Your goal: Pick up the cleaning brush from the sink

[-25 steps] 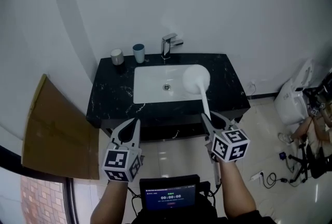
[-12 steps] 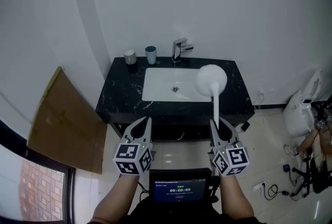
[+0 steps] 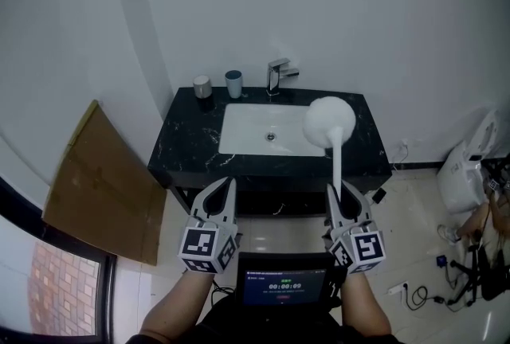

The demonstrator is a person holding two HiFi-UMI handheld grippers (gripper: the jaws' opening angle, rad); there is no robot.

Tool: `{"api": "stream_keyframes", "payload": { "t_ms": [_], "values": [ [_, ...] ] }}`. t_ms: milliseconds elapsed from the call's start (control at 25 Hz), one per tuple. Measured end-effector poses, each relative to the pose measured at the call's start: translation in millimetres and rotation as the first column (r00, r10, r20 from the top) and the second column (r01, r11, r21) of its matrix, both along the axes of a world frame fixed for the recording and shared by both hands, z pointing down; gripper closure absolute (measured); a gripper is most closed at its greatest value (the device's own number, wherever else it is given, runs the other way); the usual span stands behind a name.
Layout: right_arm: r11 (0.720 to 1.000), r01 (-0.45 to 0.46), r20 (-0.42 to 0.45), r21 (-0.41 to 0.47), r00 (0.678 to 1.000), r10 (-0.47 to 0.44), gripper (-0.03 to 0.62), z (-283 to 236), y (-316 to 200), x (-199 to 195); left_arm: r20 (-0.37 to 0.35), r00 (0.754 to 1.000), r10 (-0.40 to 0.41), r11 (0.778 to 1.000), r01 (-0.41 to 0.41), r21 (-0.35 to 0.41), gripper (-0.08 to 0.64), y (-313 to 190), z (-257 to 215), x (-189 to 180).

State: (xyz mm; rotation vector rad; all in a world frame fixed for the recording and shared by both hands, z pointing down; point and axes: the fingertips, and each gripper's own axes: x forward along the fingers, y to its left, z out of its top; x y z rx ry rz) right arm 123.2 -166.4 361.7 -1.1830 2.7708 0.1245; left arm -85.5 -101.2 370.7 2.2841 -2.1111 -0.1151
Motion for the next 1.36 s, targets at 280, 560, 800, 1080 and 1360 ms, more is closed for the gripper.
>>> {"api": "stream_keyframes", "payload": {
  "t_ms": [280, 560, 800, 1080, 1360],
  "values": [
    [1.000, -0.014, 0.020, -0.004, 1.000, 0.014, 0.525, 0, -7, 10, 0.019, 0.999, 0.042, 0.997, -0.043, 0.056, 0.541, 1, -6, 18],
    [1.000, -0.005, 0.011, -0.004, 1.000, 0.005, 0.525, 1, -6, 13, 0.010, 0.998, 0.056, 0.998, -0.056, 0.033, 0.541, 0, 4, 21],
    [1.000, -0.014, 0.014, 0.001, 1.000, 0.014, 0.525, -1, -3, 17, 0.024, 0.999, 0.042, 0.998, -0.043, 0.045, 0.541, 6, 1, 23],
    [1.000, -0.019, -0.002, -0.001, 1.000, 0.019, 0.525, 1, -1, 21, 0.002, 0.998, 0.059, 0.998, -0.059, 0.034, 0.541, 10, 5, 25],
    [1.000, -0.024, 0.003, -0.001, 1.000, 0.024, 0.525, 2, 5, 18, 0.014, 0.998, 0.053, 0.998, -0.054, 0.044, 0.541, 14, 3, 18]
  ]
}}
